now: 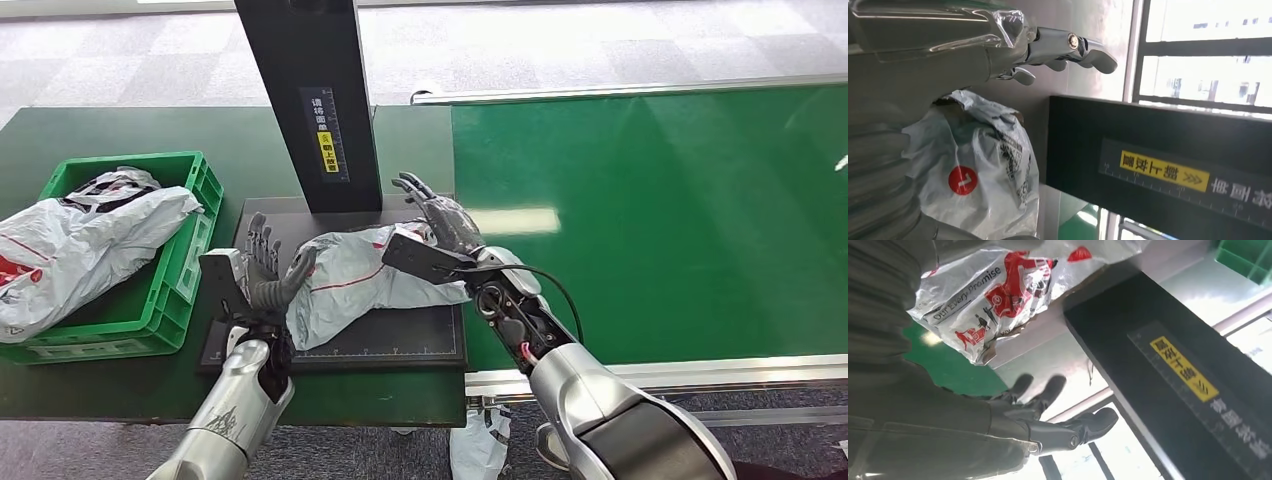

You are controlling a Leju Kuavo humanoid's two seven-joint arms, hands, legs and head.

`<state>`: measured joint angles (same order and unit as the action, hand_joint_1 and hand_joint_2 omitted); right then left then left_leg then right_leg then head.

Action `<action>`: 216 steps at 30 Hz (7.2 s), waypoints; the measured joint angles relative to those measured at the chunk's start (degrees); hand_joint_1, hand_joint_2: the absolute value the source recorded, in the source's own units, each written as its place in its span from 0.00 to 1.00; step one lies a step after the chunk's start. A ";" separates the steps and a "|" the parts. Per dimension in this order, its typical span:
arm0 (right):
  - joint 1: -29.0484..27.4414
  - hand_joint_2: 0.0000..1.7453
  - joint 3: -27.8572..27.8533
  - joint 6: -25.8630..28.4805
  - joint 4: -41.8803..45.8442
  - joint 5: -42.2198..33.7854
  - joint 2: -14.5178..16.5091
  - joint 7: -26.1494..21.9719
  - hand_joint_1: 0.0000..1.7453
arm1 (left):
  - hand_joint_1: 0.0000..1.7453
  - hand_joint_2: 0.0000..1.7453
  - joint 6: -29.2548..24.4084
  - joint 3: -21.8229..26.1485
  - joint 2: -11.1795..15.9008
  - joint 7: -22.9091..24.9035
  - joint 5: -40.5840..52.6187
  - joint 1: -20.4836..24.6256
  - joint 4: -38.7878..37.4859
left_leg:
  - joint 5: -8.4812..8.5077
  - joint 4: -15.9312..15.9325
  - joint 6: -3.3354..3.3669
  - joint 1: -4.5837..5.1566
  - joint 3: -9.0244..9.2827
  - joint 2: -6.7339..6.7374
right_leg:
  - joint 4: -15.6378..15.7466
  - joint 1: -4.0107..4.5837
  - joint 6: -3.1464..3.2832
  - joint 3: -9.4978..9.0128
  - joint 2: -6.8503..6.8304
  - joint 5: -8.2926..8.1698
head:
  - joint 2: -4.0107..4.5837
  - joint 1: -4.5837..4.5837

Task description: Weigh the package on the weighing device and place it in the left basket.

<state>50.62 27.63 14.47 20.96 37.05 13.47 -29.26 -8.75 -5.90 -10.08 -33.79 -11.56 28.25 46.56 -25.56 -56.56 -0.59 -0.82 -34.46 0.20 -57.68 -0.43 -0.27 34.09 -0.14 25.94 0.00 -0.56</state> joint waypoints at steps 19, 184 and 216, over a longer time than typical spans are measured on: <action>-1.97 1.00 -9.82 -7.40 3.71 -16.10 -0.79 -6.17 0.00 | 0.00 1.00 0.62 -5.01 1.26 0.30 10.10 -0.02 -0.02 | 0.00 0.00 0.00 0.01 -0.01 0.01 | 0.00 -0.01 0.00 0.00 0.00 0.00 | 0.01 0.00; -2.92 1.00 -13.31 -22.77 2.23 -59.18 -1.99 17.42 0.00 | 0.00 0.00 -29.27 28.69 11.74 13.73 82.27 7.90 4.93 | -0.03 0.00 -0.06 -0.10 0.00 0.15 | -0.04 0.07 0.01 0.05 0.14 0.00 | 0.01 -0.01; -3.32 1.00 -8.42 -1.88 10.07 -46.82 -3.84 1.19 0.00 | 0.00 1.00 -10.19 4.71 3.91 6.73 30.49 -4.48 20.54 | -0.05 -0.01 -0.06 -0.06 -0.02 0.07 | 0.00 0.04 0.01 0.08 0.11 0.01 | 0.01 0.01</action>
<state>47.30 19.21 12.59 31.03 -9.77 9.64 -28.06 -18.94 -1.19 -6.16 -27.05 18.93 23.77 67.10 -25.61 -56.56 -0.65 -0.89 -34.48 0.27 -57.67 -0.39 -0.26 34.17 -0.03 25.94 0.01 -0.55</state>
